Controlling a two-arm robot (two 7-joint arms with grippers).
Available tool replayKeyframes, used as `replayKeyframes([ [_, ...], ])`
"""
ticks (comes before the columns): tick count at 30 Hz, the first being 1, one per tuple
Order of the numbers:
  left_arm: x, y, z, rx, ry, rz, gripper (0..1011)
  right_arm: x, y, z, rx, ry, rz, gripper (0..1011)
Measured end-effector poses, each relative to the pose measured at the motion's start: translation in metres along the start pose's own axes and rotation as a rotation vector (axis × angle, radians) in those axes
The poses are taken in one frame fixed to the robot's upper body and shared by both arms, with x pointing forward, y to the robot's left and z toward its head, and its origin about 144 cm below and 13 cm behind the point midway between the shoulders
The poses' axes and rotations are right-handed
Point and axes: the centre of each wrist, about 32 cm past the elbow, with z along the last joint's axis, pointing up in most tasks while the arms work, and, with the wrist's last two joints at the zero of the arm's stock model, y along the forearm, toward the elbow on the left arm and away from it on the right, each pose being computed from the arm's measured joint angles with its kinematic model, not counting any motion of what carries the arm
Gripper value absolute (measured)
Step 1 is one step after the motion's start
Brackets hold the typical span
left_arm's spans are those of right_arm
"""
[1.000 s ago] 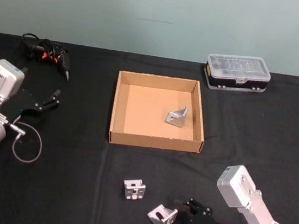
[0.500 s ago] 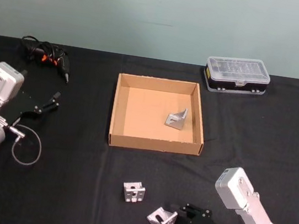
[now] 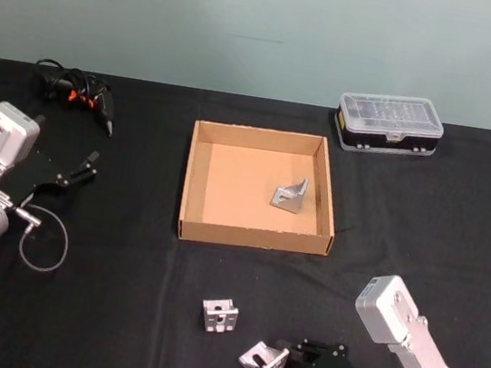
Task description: Use one hand to pick up the angle iron from the table and place it into the box.
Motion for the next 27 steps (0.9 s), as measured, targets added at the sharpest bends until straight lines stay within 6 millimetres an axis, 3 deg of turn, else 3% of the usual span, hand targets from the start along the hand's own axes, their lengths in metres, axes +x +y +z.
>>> replayKeyframes([
  [10, 0.000, 0.000, 0.000, 0.000, 0.000, 0.000, 1000, 0.004, -0.006, 0.008, 0.031, 0.005, -0.013, 484],
  [20, 0.000, 0.000, 0.000, 0.000, 0.000, 0.000, 1000, 0.019, -0.019, 0.039, 0.137, -0.015, -0.094, 483],
  [27, 0.000, 0.000, 0.000, 0.000, 0.000, 0.000, 1000, 0.031, -0.011, 0.060, 0.190, -0.028, -0.149, 483],
])
